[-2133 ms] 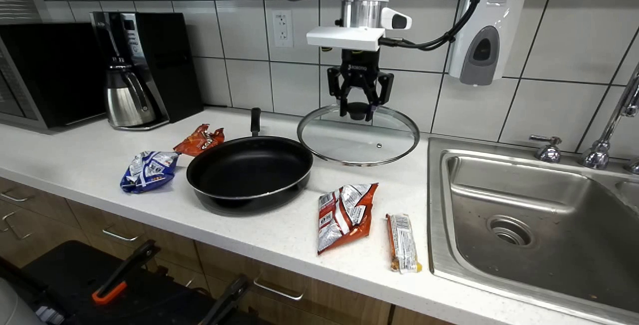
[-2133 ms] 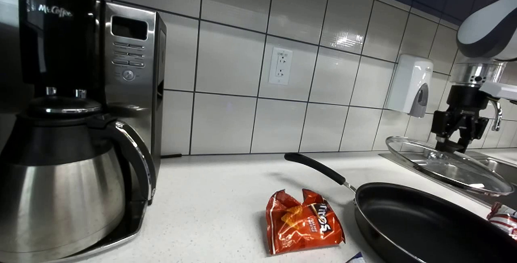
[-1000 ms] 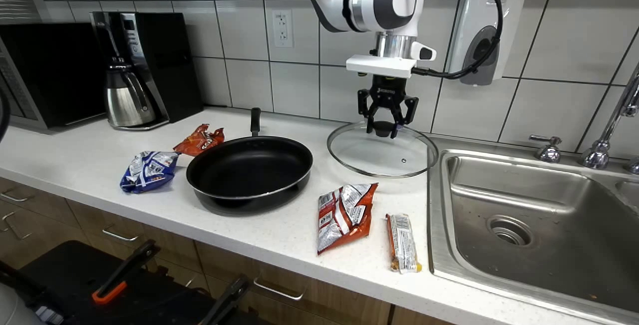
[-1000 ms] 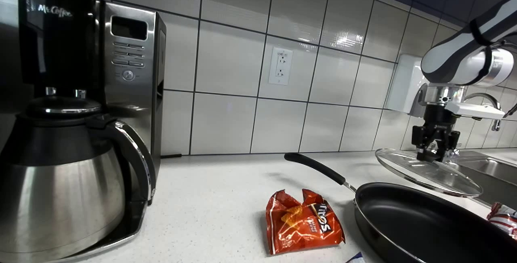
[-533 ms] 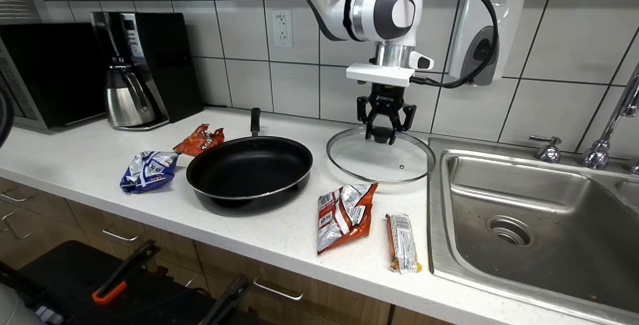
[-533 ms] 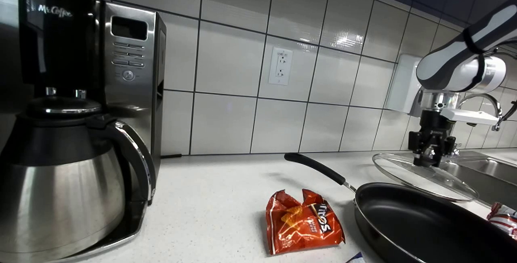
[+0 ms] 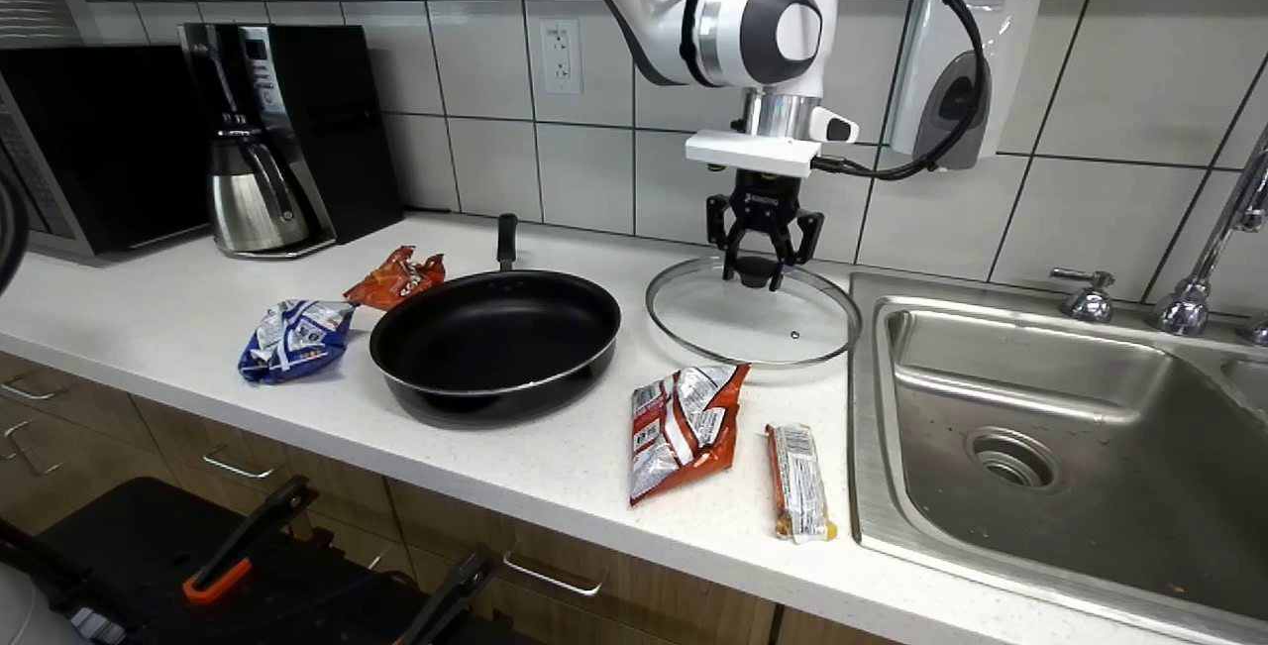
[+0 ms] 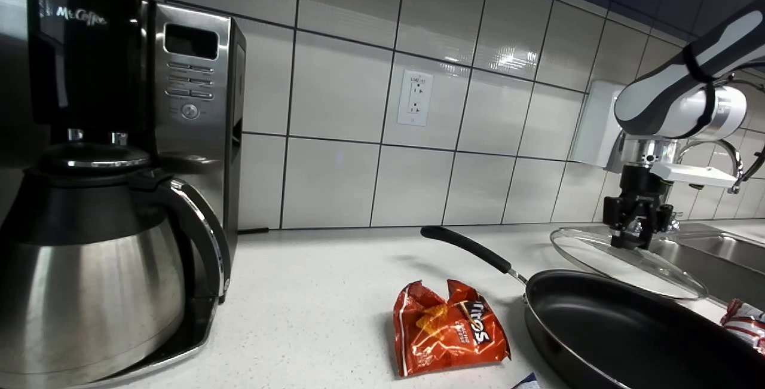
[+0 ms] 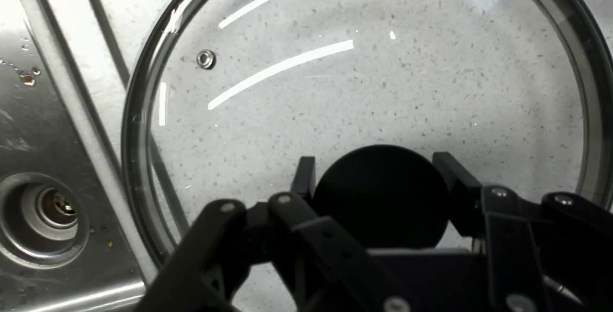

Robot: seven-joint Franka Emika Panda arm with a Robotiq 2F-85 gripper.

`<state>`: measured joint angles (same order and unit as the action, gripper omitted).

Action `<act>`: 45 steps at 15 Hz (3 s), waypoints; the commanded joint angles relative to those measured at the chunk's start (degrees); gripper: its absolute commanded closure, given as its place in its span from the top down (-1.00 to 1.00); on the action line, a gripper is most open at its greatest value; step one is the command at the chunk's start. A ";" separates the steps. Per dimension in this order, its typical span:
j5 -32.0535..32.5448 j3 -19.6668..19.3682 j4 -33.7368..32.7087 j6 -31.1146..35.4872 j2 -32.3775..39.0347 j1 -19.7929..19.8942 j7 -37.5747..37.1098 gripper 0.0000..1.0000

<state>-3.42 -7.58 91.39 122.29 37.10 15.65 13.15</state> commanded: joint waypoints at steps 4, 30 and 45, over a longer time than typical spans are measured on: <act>-1.08 1.63 -2.83 -2.35 0.44 1.77 1.70 -0.23; -2.85 2.05 15.95 -7.57 -19.01 1.40 13.42 1.00; 1.88 -2.06 42.23 -3.47 -33.05 -0.64 13.42 1.00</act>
<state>-3.52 -8.60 129.05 116.07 7.15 15.81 26.98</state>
